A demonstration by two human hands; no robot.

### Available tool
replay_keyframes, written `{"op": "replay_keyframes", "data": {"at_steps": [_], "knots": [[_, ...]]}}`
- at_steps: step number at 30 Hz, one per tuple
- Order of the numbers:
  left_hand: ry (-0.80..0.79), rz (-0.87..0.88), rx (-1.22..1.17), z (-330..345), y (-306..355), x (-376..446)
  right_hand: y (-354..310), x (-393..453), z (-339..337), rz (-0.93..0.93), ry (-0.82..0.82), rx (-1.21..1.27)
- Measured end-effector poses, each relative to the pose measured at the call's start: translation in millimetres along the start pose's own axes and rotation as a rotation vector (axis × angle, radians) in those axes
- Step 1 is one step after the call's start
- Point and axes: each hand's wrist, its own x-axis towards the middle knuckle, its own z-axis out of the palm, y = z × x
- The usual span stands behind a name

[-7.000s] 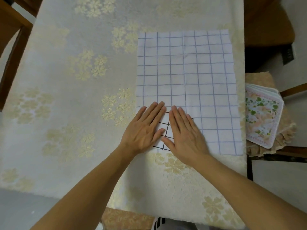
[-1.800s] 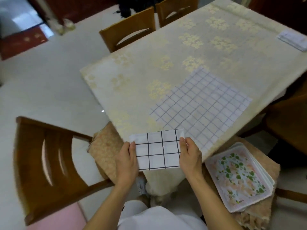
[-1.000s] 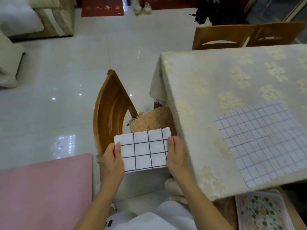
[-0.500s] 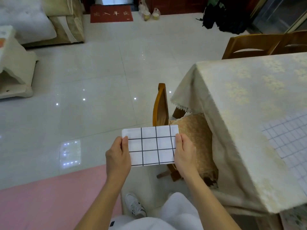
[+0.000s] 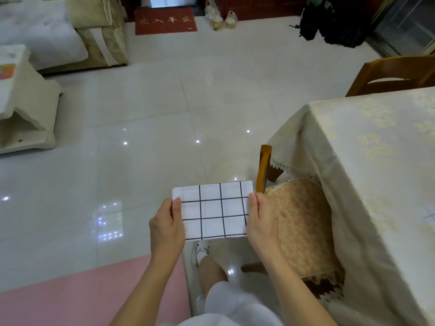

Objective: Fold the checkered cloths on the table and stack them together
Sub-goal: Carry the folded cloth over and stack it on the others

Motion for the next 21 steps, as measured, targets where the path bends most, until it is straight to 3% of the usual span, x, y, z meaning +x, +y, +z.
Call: {"op": "replay_keyframes", "data": {"at_steps": [11, 21], "knots": [[-0.008, 0.005, 0.013, 14, 61, 189, -71, 172, 68, 0.019, 0.015, 0.045], [-0.08, 0.059, -0.011, 44, 105, 307, -99, 283, 89, 0.086, 0.046, 0.064]]}}
